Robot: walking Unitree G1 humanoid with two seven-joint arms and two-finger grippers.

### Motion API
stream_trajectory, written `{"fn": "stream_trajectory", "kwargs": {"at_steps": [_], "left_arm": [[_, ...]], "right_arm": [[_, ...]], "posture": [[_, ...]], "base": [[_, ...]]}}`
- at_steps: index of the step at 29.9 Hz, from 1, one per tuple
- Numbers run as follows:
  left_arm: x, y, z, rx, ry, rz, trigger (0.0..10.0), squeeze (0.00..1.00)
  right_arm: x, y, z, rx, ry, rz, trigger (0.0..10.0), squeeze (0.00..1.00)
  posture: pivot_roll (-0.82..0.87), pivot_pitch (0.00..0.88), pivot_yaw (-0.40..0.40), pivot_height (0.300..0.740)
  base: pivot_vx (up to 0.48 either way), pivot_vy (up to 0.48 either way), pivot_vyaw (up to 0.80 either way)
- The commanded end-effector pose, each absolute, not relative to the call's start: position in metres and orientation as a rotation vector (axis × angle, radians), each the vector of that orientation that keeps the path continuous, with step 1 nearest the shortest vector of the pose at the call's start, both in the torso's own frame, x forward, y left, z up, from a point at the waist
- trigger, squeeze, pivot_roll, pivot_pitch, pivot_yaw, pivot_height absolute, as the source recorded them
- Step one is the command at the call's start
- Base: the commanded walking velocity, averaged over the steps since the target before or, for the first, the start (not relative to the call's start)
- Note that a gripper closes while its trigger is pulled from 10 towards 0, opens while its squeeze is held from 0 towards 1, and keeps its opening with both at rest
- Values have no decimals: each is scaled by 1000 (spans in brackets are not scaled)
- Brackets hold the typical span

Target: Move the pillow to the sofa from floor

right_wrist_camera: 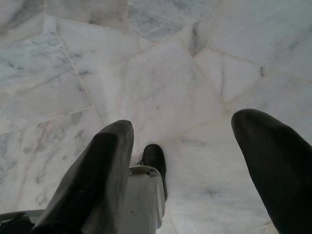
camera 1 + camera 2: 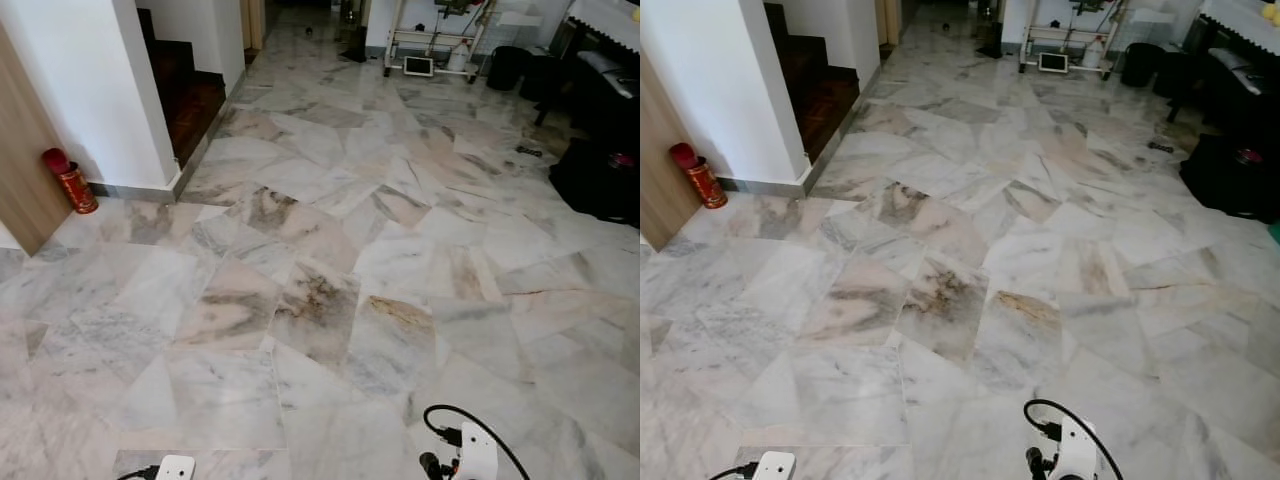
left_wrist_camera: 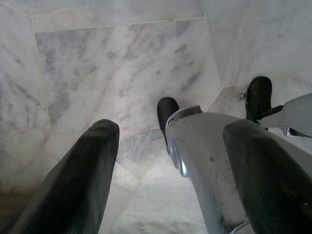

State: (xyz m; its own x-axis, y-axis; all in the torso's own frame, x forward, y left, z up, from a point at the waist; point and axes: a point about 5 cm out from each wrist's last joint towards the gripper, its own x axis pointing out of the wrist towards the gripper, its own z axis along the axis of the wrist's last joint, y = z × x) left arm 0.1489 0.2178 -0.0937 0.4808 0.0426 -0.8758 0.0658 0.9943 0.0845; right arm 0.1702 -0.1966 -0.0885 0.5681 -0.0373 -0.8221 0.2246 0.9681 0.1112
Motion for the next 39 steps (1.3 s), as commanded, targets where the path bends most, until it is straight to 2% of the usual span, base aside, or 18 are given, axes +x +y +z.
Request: {"fn": "stream_trajectory", "kwargs": {"at_steps": [1,13,16,24,27,33,39], "left_arm": [[149,219,-93,125,1065,-10,10000,0],[165,231,-84,202,1022,-15,10000,0],[167,232,-83,218,1019,-20,10000,0],[169,234,-82,116,1003,65,10000,0],[168,235,-82,104,1001,73,10000,0],[166,237,-82,121,1010,72,10000,0],[166,239,-81,134,1008,63,10000,0]], "right_arm": [[168,-196,-90,219,971,-163,10000,0],[152,-177,-99,234,1024,-130,10000,0],[148,-174,-100,222,1040,-110,10000,0],[144,-175,-102,252,1030,-138,10000,0],[145,-177,-101,283,1015,-165,10000,0],[155,-176,-97,229,1004,-126,10000,0],[154,-176,-98,241,1013,-136,10000,0]], "posture": [[24,0,-75,740],[-32,0,-1,740],[-34,0,-2,740],[-10,0,-25,740],[-9,0,-29,740],[-11,0,-28,740],[-13,0,-20,740]], "base": [[0,0,0],[0,0,0],[0,0,0],[0,0,0],[0,0,0],[0,0,0],[0,0,800]]}}
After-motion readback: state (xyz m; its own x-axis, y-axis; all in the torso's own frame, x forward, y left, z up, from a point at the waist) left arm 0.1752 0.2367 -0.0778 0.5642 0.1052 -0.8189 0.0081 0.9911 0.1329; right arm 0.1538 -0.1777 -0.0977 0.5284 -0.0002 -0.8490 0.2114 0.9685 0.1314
